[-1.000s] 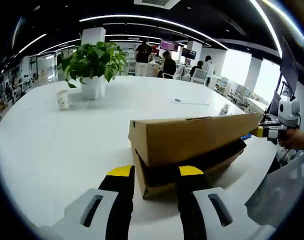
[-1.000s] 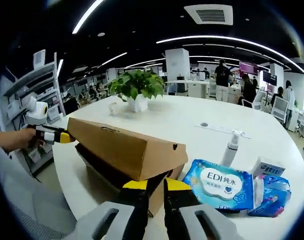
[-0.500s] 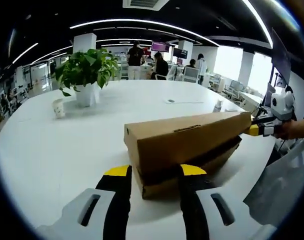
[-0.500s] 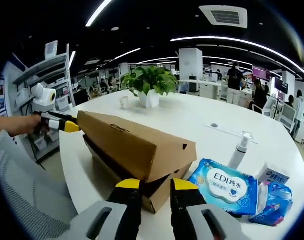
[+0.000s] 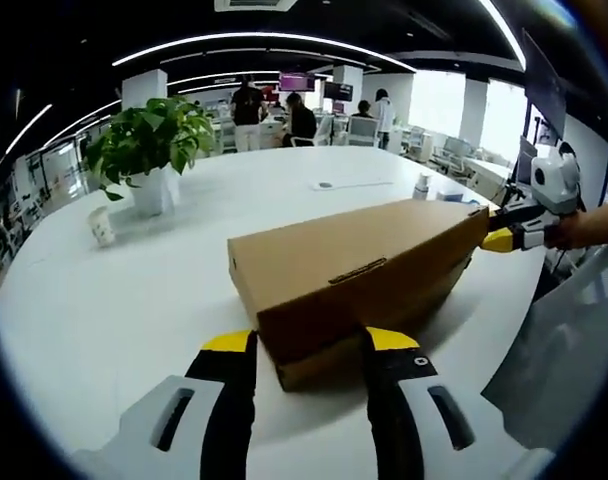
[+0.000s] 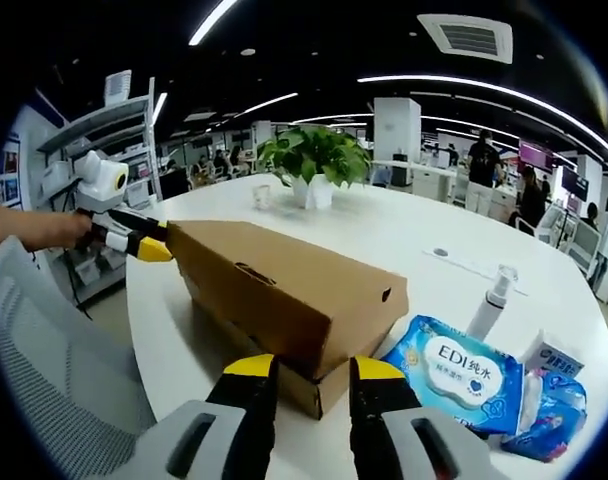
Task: Operate the shoe box by opening the lid, removing the specified soft item, and placing it in the target area until the item is outside and the box remains undamaged.
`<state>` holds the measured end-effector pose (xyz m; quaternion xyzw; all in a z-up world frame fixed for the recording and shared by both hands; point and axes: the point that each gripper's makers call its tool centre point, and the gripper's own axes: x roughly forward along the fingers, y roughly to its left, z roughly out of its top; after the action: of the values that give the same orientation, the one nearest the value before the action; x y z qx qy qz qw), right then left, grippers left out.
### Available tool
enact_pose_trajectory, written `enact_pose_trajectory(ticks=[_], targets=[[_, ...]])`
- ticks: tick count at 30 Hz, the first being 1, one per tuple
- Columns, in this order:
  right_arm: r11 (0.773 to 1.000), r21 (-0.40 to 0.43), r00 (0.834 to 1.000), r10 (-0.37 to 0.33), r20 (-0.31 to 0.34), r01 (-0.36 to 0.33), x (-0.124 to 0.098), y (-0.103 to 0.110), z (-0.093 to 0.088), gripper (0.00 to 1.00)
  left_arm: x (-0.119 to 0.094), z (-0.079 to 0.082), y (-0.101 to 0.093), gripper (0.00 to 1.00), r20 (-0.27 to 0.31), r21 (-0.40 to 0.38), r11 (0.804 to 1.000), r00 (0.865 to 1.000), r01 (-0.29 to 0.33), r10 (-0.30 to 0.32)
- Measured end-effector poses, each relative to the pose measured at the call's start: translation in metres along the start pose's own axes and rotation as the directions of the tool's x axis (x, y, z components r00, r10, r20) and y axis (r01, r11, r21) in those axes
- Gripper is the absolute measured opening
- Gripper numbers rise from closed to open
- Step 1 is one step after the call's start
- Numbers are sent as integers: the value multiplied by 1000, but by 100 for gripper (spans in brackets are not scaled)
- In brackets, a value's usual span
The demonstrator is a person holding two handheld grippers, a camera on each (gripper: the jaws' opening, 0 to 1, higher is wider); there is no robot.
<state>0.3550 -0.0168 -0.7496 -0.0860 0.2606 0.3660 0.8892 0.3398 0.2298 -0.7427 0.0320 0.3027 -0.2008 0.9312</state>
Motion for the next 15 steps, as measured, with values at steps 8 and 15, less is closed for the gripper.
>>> enact_pose_trajectory(ticks=[8,15], targets=[[1000,-11,999,6,-37,-7,6,3,-10,27,5,-9,-3,45,-13,0,1000,1000,0,0],[999,-36,998,5,-65,-8,11,7,-18,31,9,-16,-5,47,-13,-10,1000,1000,-1,1]])
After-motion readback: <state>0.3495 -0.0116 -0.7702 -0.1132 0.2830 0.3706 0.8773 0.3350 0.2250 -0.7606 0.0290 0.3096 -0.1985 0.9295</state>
